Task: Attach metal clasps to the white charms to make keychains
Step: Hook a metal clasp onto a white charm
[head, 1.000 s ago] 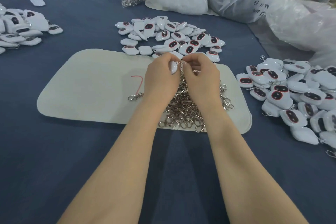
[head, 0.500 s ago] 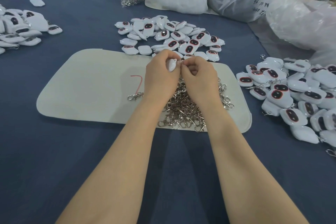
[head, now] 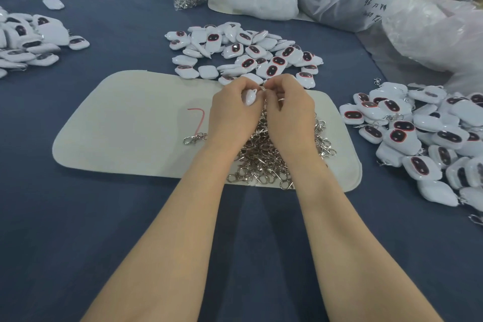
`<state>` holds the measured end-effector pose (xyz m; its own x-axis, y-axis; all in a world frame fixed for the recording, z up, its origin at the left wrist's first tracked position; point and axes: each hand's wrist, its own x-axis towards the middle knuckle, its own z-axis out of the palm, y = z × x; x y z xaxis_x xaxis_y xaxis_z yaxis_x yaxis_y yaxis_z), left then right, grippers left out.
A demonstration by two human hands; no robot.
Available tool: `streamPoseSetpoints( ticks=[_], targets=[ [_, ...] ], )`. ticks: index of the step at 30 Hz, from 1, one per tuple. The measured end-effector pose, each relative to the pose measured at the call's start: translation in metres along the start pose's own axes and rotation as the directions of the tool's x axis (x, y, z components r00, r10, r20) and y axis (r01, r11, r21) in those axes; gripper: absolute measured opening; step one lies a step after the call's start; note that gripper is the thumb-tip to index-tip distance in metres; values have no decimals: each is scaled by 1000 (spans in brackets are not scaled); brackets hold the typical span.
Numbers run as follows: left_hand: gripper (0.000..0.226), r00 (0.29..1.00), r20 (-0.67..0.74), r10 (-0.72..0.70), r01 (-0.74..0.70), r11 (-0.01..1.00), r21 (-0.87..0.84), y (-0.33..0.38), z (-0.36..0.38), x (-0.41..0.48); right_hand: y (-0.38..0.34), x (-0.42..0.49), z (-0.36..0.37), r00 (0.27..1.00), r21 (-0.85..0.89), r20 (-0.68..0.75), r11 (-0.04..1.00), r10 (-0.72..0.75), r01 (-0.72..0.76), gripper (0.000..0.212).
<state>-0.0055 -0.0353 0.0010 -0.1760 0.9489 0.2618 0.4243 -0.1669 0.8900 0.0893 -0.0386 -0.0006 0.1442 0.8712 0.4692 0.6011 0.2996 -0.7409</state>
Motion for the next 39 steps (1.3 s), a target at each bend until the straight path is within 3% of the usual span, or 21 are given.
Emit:
streamPoseSetpoints(
  ticks=[4,11,18,27,39],
  targets=[
    [6,1000,5,7,-7,1000,-10,0,0,0,-1,-1,1,999,-23,3,998,-54,54,18],
    [8,999,-39,34,-36,998,-47,-1,0,0,-3,-1,1,997,165,-21,984,68,-64,12],
    [7,999,-23,29,-29,999,-36,1,0,0,-2,-1,2,995,156,-44,984,91,-83,12],
    [10,996,-41,84,-79,992,101,2,1,-4,2,0,3,1000,35,-21,999,6,-6,11],
    [8,995,-46,85,-85,996,3,-1,1,0,1,0,2,995,182,-34,980,93,-85,13]
  ],
)
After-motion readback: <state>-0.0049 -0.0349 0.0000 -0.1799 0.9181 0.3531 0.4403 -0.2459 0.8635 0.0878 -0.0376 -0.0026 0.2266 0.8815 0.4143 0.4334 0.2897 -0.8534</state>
